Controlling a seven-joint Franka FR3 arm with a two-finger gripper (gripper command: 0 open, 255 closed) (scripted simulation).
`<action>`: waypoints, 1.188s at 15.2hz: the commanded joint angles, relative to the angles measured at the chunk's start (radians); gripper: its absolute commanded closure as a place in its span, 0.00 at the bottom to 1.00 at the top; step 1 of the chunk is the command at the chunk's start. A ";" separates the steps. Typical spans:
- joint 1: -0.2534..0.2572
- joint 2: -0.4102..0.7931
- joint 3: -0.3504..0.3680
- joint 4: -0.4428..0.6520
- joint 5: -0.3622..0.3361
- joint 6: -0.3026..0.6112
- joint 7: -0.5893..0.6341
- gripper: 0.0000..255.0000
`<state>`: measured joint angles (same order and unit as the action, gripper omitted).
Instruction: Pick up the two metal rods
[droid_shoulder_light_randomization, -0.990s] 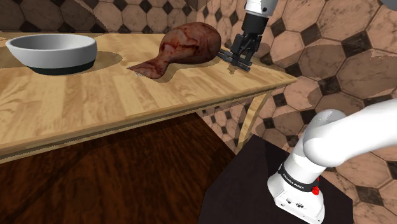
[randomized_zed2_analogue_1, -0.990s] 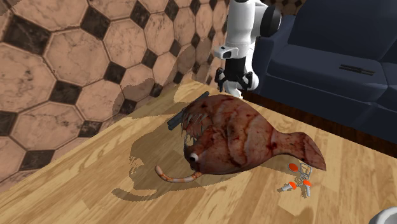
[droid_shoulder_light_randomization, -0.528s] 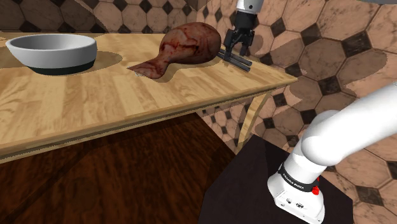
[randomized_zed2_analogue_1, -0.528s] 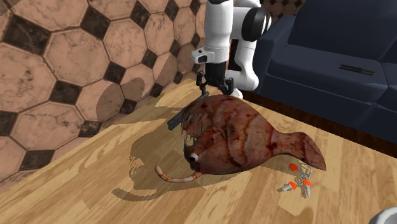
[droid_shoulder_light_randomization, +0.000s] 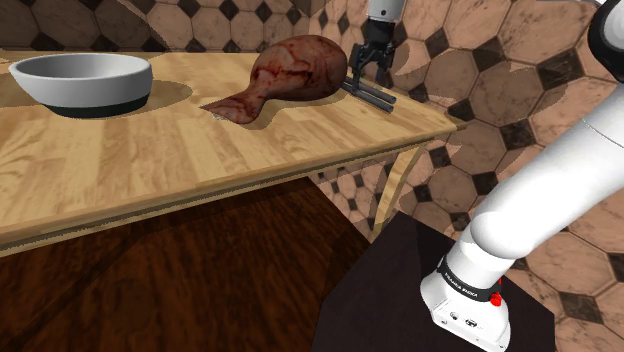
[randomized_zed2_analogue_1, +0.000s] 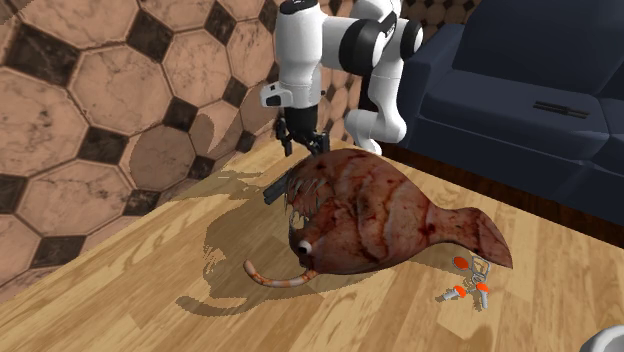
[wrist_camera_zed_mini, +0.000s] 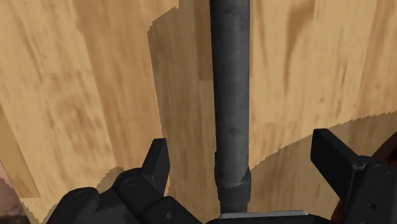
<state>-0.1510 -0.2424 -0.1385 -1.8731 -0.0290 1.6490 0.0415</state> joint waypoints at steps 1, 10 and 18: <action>-0.002 0.002 -0.002 -0.024 -0.001 0.025 0.002 0.00; 0.000 -0.001 -0.002 -0.086 -0.002 0.084 0.004 1.00; -0.001 -0.004 -0.003 -0.078 -0.003 0.073 0.003 1.00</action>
<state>-0.1519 -0.2477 -0.1420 -1.9566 -0.0321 1.7293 0.0449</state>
